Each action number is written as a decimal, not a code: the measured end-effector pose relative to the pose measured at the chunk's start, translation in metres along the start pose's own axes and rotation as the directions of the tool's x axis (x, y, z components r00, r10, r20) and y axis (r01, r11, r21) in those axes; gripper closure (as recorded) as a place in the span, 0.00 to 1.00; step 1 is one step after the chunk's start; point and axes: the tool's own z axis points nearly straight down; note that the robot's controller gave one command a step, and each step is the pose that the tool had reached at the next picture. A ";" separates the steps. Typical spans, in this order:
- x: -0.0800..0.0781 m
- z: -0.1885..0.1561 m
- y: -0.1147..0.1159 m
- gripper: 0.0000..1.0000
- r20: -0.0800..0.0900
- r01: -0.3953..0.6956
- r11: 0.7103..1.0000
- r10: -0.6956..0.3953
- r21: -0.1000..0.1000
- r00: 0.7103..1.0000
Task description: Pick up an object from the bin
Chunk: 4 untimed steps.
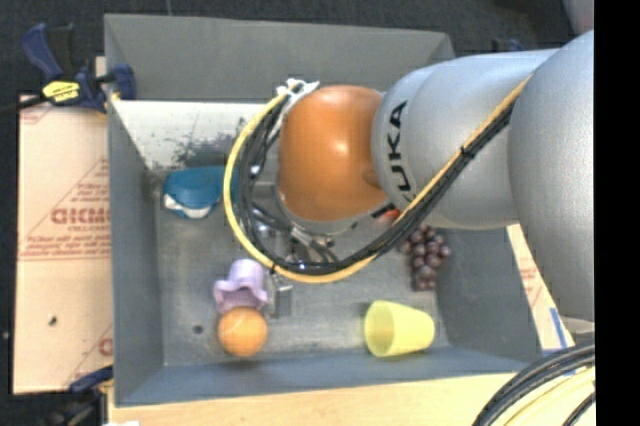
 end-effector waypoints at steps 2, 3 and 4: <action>-0.021 0.003 -0.113 0.00 0.020 -0.473 0.881 0.473 -0.001 0.881; -0.021 0.003 -0.113 0.00 0.020 -0.473 0.881 0.473 -0.001 0.881; -0.020 0.060 -0.070 0.00 0.016 -0.479 0.878 0.479 -0.002 0.878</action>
Offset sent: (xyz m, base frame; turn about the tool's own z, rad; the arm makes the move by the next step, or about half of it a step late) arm 0.0000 0.0000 0.0000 0.0000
